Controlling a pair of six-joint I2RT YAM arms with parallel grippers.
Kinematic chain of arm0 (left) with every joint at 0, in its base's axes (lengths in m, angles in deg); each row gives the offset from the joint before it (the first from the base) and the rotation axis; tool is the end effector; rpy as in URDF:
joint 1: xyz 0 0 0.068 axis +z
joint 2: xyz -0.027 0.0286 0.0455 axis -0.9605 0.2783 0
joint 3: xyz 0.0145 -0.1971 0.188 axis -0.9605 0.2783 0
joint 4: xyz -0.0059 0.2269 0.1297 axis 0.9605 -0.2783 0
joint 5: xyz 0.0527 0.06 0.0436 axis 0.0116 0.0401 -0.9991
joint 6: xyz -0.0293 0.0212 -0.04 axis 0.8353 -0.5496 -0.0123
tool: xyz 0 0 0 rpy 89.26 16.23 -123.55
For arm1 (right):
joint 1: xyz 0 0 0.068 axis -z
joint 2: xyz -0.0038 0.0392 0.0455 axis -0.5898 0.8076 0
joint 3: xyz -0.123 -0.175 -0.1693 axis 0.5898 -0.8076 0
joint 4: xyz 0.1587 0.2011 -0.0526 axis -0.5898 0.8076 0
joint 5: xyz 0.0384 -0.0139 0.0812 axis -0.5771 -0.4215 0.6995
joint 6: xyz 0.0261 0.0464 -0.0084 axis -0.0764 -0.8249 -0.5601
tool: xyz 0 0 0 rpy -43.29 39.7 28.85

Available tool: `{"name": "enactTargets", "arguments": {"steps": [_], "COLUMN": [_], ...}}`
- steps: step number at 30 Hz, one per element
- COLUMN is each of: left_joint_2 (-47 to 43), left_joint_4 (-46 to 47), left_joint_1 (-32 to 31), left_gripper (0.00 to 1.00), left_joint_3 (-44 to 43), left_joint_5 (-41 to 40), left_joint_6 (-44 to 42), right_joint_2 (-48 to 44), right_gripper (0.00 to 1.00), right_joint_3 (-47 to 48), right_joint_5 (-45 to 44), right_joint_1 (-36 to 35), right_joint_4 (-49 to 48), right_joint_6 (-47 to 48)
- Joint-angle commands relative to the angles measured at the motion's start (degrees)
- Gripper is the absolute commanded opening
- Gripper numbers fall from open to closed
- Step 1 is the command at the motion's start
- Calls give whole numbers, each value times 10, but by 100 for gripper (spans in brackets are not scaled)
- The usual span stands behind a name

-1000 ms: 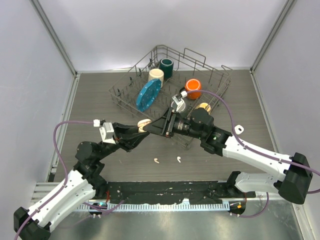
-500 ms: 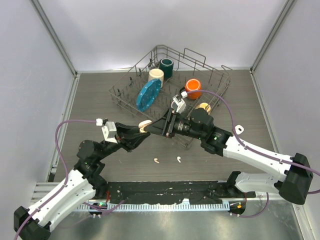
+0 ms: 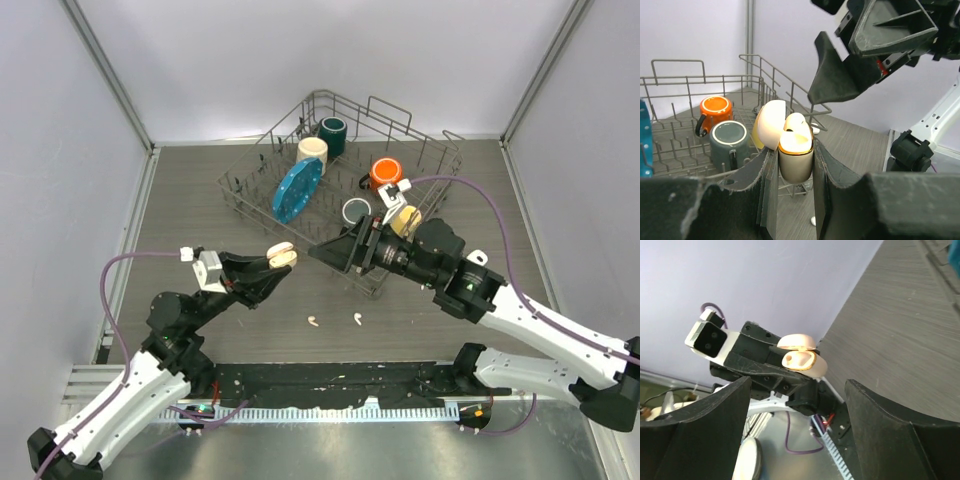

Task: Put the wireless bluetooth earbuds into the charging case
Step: Place the earbud in the charging case, then pick up the earbud from the center of the board.

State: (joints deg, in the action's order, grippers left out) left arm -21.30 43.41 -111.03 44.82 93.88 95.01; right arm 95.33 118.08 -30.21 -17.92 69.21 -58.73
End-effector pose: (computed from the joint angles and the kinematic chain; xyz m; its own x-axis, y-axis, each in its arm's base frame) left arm 0.0945 -0.0878 0.2947 0.0164 -0.3928 -0.9195 0.8822 0.4384 -0.1716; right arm 0.1293 0.1871 0.3762 -0.6987 0.3573 -0.6198 -0.5432 0.2987 0.7846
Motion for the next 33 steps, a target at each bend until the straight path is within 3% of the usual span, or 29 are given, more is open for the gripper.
{"name": "enactTargets", "arguments": {"steps": [1,3,6,11,21,33], "left_joint_2": [-28,-49,-75,-124,-150,-164], "left_joint_4": [-21,-44,-66,-125,-169,-190], "left_joint_1": [-2,-2,-2,-2,-2,-2], "left_gripper": [0,0,0,0,0,0], "left_joint_3": [-1,-1,1,-9,-31,-47], "left_joint_5": [-28,-43,-60,-80,-90,-97], "left_joint_6": [-21,-28,-37,-58,-73,-77], "right_joint_2": [-33,-41,-48,-11,163,233], "right_gripper": [78,73,58,49,48,51], "right_joint_3": [32,26,9,-9,43,35], "right_joint_5": [-79,-105,-114,-107,-242,-253], "right_joint_1": [-3,-3,-3,-24,-155,-161], "right_joint_4": [153,195,245,266,300,229], "right_joint_6": [66,71,72,74,152,215]}}
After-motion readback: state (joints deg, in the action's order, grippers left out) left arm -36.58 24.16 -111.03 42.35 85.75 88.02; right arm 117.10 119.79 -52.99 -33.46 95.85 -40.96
